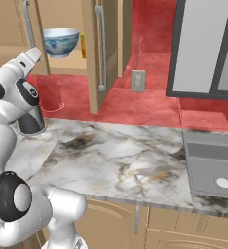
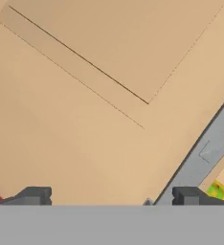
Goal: Pick the mug and place it in the sink. Pick the bowl and place it in the open cabinet and then close the cabinet.
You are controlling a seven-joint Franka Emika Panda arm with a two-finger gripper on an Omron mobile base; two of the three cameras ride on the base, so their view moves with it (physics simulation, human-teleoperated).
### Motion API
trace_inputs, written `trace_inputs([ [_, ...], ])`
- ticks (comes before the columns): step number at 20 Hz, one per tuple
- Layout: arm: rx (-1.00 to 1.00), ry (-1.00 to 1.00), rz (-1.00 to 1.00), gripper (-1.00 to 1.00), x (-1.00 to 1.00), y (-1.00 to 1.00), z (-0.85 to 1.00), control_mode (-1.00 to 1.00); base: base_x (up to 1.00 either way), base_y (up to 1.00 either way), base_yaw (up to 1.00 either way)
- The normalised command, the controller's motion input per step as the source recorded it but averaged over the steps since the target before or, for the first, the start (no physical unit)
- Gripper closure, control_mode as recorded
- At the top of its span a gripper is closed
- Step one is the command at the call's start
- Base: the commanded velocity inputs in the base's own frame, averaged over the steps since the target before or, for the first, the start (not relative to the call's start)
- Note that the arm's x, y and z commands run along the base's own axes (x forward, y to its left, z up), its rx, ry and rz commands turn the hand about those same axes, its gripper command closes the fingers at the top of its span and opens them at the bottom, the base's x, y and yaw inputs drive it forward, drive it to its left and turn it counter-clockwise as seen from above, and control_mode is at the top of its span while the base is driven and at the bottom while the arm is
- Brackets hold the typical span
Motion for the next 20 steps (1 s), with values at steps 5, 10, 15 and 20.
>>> trace_inputs([
  [5, 0.16, 0.00, 0.04, -1.00, 0.44, -0.03, 0.00, -1.00, 0.00, 0.00, 0.00],
  [10, 0.14, 0.00, 0.02, -1.00, 0.37, 0.00, 0.00, -1.00, 0.00, 0.00, 0.00],
  [15, 0.10, 0.01, 0.00, -1.00, 0.39, 0.00, 0.00, -1.00, 0.00, 0.00, 0.00],
  [20, 0.07, 0.02, 0.00, -1.00, 0.31, 0.00, 0.00, -1.00, 0.00, 0.00, 0.00],
])
